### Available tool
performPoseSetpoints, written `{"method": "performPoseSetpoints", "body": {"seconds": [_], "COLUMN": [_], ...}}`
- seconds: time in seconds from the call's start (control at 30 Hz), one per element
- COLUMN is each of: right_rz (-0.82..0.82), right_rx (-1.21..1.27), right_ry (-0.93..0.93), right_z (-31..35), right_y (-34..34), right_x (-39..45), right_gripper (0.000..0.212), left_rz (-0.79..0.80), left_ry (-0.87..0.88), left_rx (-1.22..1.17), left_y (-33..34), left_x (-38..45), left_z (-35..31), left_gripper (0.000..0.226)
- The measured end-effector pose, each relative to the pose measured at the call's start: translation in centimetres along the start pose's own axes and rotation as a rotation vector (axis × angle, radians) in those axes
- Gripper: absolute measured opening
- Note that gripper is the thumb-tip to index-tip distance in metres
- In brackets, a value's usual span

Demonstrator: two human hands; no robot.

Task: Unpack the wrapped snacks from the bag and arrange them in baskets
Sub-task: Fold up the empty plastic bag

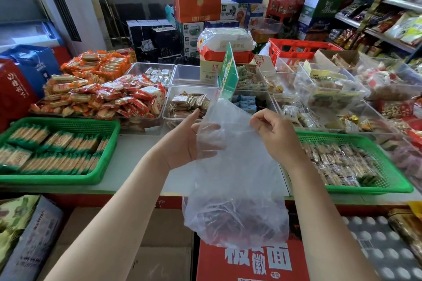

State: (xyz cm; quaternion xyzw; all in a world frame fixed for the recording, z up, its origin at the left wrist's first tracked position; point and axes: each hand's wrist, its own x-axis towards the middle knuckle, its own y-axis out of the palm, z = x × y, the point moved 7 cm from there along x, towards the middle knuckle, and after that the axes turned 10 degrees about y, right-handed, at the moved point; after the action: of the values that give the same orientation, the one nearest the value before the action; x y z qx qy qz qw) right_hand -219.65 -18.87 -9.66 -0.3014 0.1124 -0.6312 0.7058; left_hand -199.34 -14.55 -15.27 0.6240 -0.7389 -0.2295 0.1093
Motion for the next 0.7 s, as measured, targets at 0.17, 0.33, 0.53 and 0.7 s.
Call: {"method": "performPoseSetpoints", "body": {"seconds": [0.17,0.33,0.53,0.7], "right_rz": [0.008,0.003,-0.017,-0.022], "right_rx": [0.000,-0.075,-0.043,0.038], "right_ry": [0.006,0.047,0.052,0.052], "right_z": [-0.2,-0.7,-0.4,0.4], "right_y": [0.3,0.3,0.8,1.1], "right_x": [0.0,0.2,0.2,0.0], "right_gripper": [0.017,0.014,0.016,0.037], "left_rz": [-0.139,-0.153,-0.043,-0.102], "left_ry": [0.117,0.176,0.261,0.308], "left_rx": [0.113,0.254,0.483,0.520], "left_y": [-1.3,-1.9,-1.4,-1.3], "left_x": [0.6,0.3,-0.3,-0.3], "left_z": [-1.2,-1.7,-2.2,-2.2], "left_gripper": [0.043,0.044,0.041,0.022]}}
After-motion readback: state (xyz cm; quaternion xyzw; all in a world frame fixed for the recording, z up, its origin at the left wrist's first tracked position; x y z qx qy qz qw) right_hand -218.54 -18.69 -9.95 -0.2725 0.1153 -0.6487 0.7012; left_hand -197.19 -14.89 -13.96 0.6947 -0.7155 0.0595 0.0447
